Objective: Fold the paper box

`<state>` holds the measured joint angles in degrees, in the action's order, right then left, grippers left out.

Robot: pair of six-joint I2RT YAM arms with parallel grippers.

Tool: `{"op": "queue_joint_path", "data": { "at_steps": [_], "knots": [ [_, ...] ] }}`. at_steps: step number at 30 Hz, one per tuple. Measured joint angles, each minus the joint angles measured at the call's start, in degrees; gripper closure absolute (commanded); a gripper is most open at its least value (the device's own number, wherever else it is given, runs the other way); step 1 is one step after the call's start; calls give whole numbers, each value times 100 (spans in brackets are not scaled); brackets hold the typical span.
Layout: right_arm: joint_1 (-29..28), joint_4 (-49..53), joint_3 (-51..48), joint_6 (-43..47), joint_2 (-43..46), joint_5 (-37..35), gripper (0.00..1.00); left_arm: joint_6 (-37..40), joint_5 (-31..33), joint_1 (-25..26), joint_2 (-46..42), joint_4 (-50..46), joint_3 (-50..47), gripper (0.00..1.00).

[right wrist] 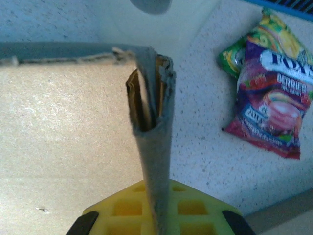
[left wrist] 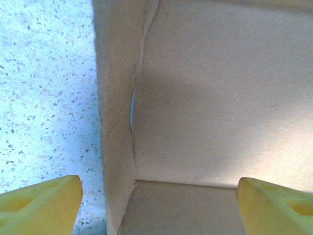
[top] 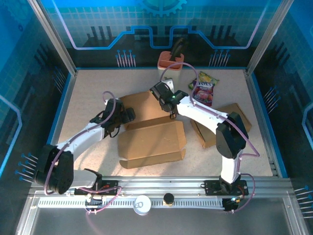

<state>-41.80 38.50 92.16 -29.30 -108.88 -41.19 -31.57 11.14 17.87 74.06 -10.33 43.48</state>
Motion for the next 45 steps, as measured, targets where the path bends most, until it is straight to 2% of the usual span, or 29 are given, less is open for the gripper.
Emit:
{"op": "queue_joint_path", "data": {
  "at_steps": [5,8,11,16,21,30,36,41,45],
  "knots": [
    [68,857,463,-857,-297,13,100,-138,0,85,-776,-352,81,23],
    [146,1386,625,-1617,-444,146,100,-258,-33,317,-1167,-638,254,25],
    [286,2063,925,-2507,-699,431,100,-444,-90,629,-1429,-968,466,26],
    [636,3285,1886,-3917,-1561,1327,100,-817,7,1392,-1891,-1836,817,27],
    [688,3781,1770,-5058,-1733,2085,100,-1088,310,2133,-2358,-2524,1158,28],
    [658,3486,708,-6483,-1327,3528,100,-1550,909,2968,-3047,-3523,1141,33],
    [586,2975,164,-7250,-1198,4266,100,-1773,1241,3032,-3696,-4083,1012,41],
    [533,2481,-35,-7670,-1071,4721,100,-2013,1836,3032,-4190,-4566,990,48],
    [522,2199,-262,-7877,-1003,4962,100,-2396,2258,3032,-4607,-4645,367,57]
  ]
}}
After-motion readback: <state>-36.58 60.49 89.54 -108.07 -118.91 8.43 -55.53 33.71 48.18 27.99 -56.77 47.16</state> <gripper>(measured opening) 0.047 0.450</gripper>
